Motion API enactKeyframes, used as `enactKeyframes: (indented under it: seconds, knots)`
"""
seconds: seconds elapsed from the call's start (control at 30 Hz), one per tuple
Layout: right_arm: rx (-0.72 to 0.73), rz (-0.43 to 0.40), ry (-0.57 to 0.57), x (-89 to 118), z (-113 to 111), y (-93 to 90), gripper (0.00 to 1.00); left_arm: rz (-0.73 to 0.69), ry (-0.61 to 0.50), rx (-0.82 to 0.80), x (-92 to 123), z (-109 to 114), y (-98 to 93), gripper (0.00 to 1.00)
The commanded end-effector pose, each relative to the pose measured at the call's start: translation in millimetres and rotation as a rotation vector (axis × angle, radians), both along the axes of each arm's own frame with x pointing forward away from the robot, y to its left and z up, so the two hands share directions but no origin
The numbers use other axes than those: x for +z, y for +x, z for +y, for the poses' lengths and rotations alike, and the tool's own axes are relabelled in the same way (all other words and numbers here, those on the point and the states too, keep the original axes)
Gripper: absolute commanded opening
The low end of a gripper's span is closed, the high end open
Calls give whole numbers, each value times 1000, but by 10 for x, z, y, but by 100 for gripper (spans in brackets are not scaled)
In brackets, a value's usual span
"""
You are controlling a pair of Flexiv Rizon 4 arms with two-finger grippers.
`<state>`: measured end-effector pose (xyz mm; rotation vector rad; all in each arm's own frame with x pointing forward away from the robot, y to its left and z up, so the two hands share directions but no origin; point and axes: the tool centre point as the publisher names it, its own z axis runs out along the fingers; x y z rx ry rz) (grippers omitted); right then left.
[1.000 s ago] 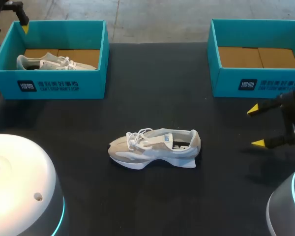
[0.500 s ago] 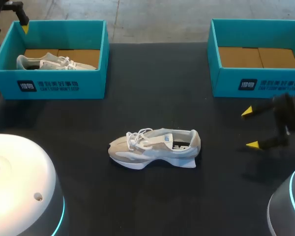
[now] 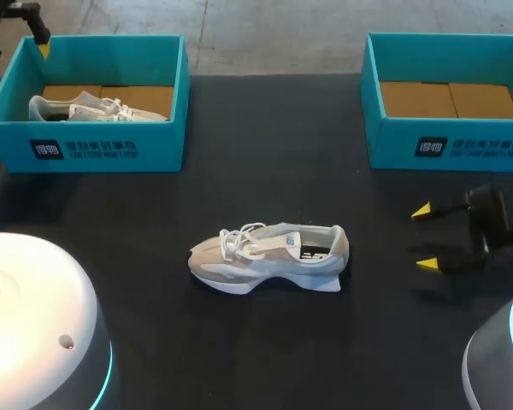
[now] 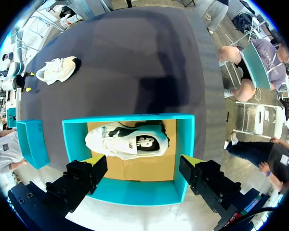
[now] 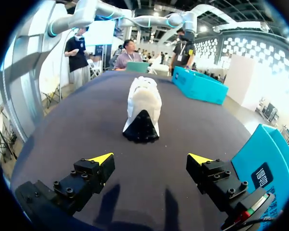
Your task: Take the shoe out of the shoebox, open the shoe tongue, remove and reinsert the insole, then place the shoe into the shoebox
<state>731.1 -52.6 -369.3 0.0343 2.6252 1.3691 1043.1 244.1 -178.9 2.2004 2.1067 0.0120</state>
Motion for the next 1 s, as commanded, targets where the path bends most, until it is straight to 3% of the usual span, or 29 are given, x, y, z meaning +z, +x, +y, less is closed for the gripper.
enactKeyframes:
  seconds: [0.03, 1.0]
  knots:
    - [-4, -2, 14, -107, 14, 16, 100, -2, 2, 0, 3, 0, -12, 100]
    - [-26, -7, 26, -148, -9, -8, 100, -2, 2, 0, 3, 0, -12, 100]
